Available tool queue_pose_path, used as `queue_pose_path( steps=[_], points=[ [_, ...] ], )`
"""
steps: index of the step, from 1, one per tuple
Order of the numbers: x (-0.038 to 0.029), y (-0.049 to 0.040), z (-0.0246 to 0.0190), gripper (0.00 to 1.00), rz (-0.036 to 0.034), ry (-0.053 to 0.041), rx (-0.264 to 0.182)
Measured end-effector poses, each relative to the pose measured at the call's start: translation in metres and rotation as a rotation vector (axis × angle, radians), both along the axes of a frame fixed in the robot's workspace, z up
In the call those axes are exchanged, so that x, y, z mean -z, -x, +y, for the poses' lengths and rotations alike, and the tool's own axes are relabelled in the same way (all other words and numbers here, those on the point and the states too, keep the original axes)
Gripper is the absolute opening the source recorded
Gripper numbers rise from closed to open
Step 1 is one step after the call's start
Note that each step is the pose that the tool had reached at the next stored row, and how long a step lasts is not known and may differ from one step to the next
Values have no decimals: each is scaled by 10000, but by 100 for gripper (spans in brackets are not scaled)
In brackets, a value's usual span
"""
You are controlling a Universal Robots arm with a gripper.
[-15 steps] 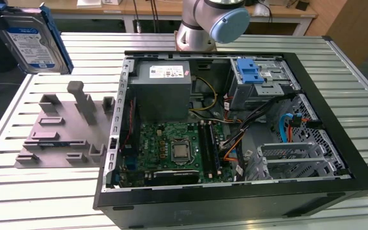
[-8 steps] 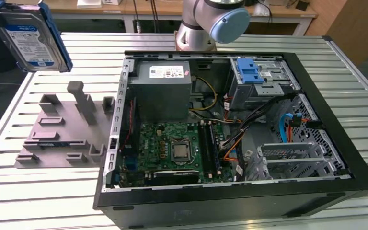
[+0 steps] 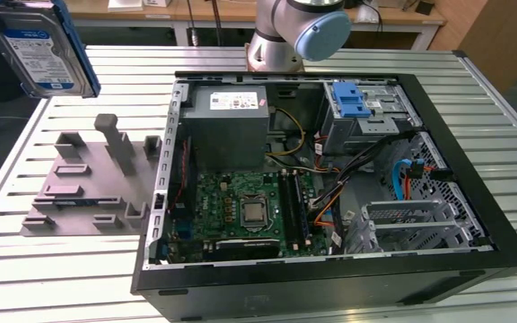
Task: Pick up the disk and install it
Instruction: 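Pick up the disk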
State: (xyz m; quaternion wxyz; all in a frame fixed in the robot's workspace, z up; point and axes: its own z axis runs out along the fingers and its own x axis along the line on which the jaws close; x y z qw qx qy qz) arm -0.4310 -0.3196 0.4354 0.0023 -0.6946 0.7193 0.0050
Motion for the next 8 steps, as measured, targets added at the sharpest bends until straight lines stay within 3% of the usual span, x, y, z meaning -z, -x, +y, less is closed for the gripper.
queue_pose_path(
  steps=[8],
  points=[
    [-74,3,1,36,-12,-1,0]
  ],
)
